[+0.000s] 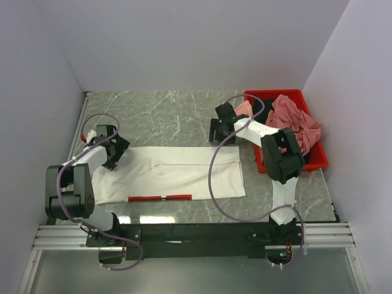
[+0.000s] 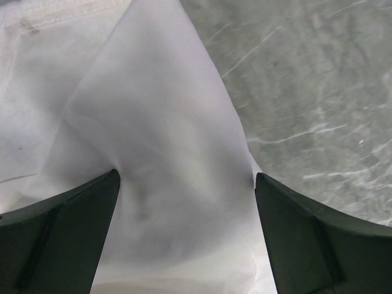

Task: Fold and stack the t-shirts
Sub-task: Fold the tshirt

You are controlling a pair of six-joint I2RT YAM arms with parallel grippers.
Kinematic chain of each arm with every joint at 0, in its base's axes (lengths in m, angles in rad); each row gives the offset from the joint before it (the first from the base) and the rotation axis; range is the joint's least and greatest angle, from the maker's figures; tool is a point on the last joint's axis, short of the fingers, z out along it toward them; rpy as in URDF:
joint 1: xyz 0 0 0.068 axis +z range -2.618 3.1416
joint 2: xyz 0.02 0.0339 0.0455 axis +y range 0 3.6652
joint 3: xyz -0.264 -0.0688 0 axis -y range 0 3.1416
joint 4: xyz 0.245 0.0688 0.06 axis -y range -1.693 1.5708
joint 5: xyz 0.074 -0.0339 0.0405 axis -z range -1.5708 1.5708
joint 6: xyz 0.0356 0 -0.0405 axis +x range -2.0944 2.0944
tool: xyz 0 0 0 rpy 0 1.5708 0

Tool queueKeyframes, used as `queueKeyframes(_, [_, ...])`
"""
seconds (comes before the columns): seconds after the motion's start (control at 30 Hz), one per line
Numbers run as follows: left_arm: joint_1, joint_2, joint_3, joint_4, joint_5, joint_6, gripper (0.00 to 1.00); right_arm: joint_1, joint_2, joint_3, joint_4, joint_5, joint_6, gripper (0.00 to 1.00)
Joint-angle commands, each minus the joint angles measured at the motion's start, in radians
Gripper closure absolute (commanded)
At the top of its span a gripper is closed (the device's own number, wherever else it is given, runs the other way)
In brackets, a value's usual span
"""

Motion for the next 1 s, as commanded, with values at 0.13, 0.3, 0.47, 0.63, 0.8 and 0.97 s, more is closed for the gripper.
queueKeyframes(0.13, [0.004, 0.126, 0.242, -0.017, -0.026, 0.059, 0.00, -0.026, 0.112, 0.262, -0.064, 0.026, -0.096, 0.25])
queueKeyframes(0.3, [-0.002, 0.033, 0.275, -0.034, 0.024, 0.079, 0.00, -0.020, -0.009, 0.248, -0.086, 0.052, -0.136, 0.25])
queueKeyframes(0.47, [-0.053, -0.209, 0.113, -0.101, 0.026, 0.043, 0.01, 0.004, -0.230, 0.071, -0.062, 0.060, -0.132, 0.24])
queueKeyframes(0.63, [-0.191, -0.457, -0.102, -0.218, -0.011, -0.035, 0.00, 0.047, -0.384, -0.077, -0.019, 0.006, -0.112, 0.24])
queueKeyframes(0.8, [-0.219, -0.716, -0.233, -0.324, -0.025, -0.107, 0.01, 0.075, -0.418, -0.102, -0.028, 0.000, -0.101, 0.23])
queueKeyframes(0.97, [-0.223, -0.839, -0.329, -0.333, 0.057, -0.130, 0.00, 0.096, -0.442, -0.121, -0.028, -0.005, -0.093, 0.23])
